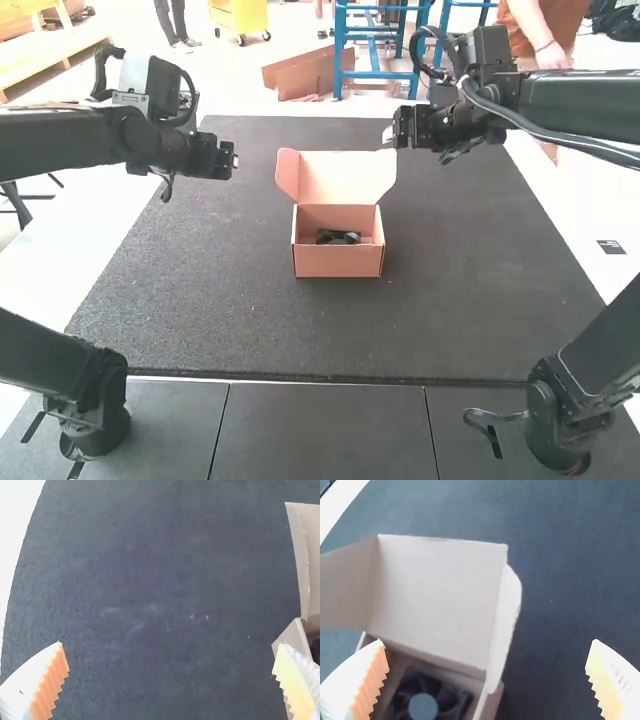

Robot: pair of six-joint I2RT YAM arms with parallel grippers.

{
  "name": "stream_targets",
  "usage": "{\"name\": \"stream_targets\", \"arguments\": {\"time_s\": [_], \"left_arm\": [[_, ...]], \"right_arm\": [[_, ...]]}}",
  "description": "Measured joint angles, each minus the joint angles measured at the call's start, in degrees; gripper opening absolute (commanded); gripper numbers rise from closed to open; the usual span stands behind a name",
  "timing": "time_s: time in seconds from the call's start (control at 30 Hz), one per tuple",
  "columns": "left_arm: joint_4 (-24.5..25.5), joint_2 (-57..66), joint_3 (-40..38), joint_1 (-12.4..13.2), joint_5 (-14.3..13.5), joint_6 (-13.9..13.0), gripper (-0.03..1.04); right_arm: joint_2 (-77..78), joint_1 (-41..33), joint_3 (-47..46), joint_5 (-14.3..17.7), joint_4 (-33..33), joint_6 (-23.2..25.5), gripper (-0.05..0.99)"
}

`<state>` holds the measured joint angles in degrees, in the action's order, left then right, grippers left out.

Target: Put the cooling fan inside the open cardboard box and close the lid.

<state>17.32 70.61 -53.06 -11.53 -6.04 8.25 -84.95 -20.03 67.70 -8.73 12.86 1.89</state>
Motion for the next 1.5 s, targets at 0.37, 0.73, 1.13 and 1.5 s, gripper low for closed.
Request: {"name": "stream_targets", "arguments": {"time_s": [0.37,0.73,1.13,1.5], "left_arm": [[-7.5,15.3,-7.8,0.0,-1.5,0.2,0.97],[-8.5,24.3,-13.6,-2.0,-2.1,0.3,0.97],[-8.7,25.9,-16.9,-7.5,0.1,1.7,0.97],[-8.6,25.9,-16.9,-9.1,1.6,2.2,0.97]], "right_arm": [[-7.5,1.6,2.0,-0.6,-0.6,0.0,0.90],[-13.6,3.2,10.4,-4.2,4.8,0.1,0.90],[-20.0,3.3,17.3,-10.7,13.2,0.2,0.88],[-20.5,3.3,18.6,-12.6,12.7,1.1,0.32]]}}
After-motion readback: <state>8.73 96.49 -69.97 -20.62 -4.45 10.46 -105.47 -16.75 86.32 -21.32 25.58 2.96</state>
